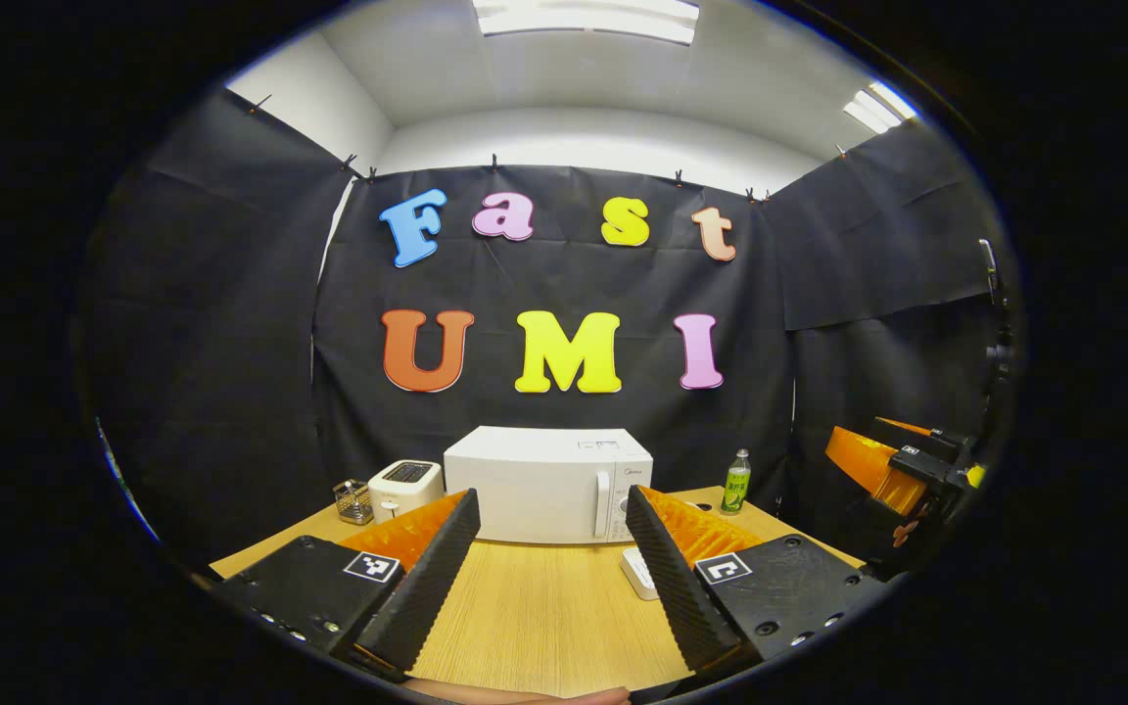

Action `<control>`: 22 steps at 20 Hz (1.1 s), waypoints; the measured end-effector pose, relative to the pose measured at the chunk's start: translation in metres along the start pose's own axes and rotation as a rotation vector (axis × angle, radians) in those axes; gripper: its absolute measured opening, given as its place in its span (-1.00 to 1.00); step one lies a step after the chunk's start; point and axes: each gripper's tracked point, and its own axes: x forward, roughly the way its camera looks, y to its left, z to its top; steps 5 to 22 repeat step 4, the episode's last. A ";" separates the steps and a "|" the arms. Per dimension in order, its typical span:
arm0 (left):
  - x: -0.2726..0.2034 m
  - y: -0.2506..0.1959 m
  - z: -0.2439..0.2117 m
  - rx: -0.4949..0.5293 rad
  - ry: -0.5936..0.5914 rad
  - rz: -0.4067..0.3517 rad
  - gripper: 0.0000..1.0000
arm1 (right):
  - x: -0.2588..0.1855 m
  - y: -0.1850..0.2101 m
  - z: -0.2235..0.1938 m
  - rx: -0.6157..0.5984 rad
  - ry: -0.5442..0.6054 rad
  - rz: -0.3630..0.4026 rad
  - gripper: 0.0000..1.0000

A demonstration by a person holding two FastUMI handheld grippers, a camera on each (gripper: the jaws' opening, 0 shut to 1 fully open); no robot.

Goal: Open the microwave oven with the left hand, put the food in, and close the microwave oven.

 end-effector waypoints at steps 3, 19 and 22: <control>0.000 -0.001 0.006 0.019 -0.038 0.004 0.87 | -0.001 0.001 -0.004 0.011 0.001 0.026 0.96; -0.001 -0.005 0.005 0.019 -0.043 -0.001 0.87 | 0.000 -0.002 -0.004 0.008 -0.001 0.025 0.96; -0.001 -0.005 0.005 0.019 -0.043 -0.001 0.87 | 0.000 -0.002 -0.004 0.008 -0.001 0.025 0.96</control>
